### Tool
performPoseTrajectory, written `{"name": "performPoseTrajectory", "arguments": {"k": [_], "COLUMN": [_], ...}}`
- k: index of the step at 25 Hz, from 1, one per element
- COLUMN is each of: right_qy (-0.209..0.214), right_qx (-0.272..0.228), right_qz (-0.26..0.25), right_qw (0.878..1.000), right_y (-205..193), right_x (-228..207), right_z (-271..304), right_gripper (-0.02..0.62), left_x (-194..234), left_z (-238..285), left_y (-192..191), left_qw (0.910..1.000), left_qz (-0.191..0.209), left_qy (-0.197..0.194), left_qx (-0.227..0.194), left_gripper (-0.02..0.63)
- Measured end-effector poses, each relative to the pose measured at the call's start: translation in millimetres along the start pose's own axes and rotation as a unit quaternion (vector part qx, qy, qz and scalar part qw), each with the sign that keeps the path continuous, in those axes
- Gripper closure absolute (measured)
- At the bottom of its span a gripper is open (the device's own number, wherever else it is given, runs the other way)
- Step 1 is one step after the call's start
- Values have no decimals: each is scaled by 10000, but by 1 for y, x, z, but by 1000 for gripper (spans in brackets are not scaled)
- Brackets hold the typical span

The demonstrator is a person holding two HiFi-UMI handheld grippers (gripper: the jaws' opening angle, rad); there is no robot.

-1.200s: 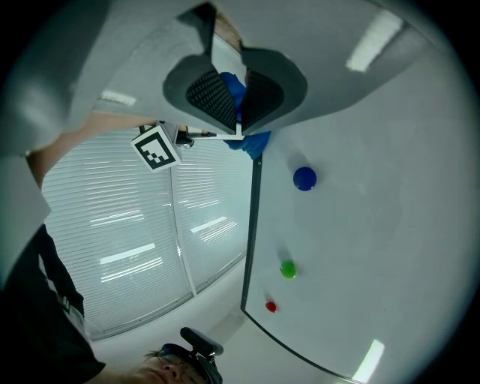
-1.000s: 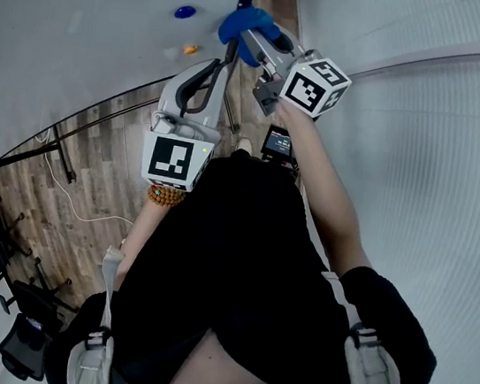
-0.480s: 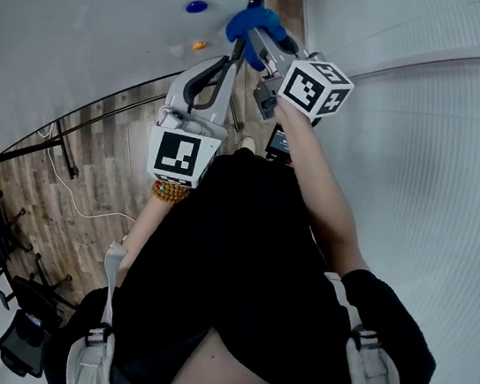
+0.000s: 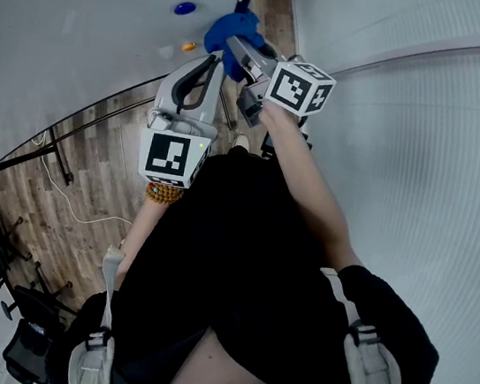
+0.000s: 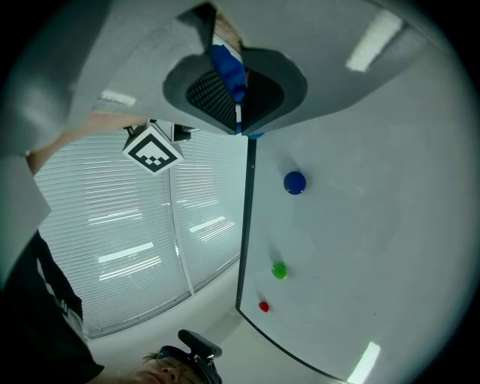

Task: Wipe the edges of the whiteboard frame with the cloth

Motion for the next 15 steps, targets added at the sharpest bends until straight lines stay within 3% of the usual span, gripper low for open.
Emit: {"name": "performPoseTrajectory", "arguments": {"k": [6,15], "right_qy": [93,-105], "right_qx": [-129,400], "right_qz": [106,285], "right_qw": [9998,9987], "right_y": [-1,-39], "right_x": [-9,-49], "right_z": [7,30], "right_gripper": [515,515], "left_x": [11,30], "left_z": [-7,-14], "left_y": [-3,-22], "left_qw": [9998,9988], "left_qz": [-45,-105], "left_qy": [183,457], "left_qx": [83,149], "left_gripper": [494,494]}}
Point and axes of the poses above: the fingertips, and each gripper's own axes: z forward along the fingers, x to its left, y out of its top, the point moved 5 cm from there along -z, backward along the fingers, and after that the axes turned 13 degrees about -y, right-handed, at the moved point
